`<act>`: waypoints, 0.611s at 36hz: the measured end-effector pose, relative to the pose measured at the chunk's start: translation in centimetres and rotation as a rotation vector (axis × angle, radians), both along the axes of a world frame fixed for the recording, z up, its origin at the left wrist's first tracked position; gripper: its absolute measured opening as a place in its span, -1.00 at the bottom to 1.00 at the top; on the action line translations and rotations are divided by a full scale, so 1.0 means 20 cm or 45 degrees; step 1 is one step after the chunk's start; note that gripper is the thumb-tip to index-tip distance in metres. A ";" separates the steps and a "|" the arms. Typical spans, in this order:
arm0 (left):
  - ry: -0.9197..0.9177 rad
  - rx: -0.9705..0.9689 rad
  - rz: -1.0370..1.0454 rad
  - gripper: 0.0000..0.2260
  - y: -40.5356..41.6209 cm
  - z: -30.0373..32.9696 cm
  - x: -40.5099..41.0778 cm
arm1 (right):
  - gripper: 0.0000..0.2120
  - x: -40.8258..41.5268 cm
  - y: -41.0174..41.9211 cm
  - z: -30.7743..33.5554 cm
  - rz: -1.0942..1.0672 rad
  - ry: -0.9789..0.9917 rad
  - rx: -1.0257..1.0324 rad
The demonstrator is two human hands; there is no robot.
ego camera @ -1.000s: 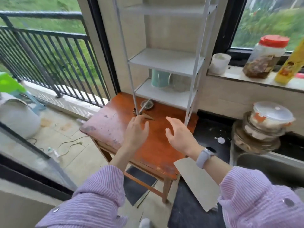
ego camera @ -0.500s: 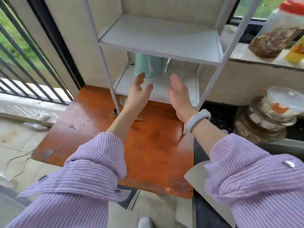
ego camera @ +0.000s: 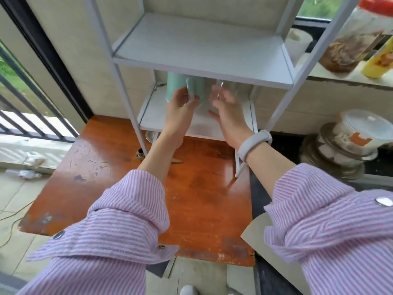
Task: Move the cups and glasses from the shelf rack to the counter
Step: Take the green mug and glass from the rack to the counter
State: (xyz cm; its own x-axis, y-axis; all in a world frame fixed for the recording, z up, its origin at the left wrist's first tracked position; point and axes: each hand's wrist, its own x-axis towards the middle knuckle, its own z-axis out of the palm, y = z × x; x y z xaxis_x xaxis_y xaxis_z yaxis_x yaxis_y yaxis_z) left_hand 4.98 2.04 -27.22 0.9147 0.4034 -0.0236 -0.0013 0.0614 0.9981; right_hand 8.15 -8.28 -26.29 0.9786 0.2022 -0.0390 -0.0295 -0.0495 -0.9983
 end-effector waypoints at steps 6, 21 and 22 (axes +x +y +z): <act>0.048 0.027 0.042 -0.81 0.02 -0.02 -0.10 | -0.86 -0.10 -0.07 -0.02 -0.067 0.001 0.111; 0.062 0.298 0.106 -0.67 -0.07 -0.02 -0.44 | -0.50 -0.39 -0.21 -0.01 -0.001 0.000 0.003; 0.053 0.311 0.114 -0.66 -0.07 -0.02 -0.47 | -0.50 -0.41 -0.22 -0.01 -0.009 0.022 0.019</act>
State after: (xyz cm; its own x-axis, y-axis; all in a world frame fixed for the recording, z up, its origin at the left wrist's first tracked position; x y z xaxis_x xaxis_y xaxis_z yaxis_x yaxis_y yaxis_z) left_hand -4.39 0.56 -27.67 0.8754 0.4810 0.0477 0.0454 -0.1801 0.9826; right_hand -0.15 -12.74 -26.54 0.9792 0.1961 -0.0529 -0.0471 -0.0345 -0.9983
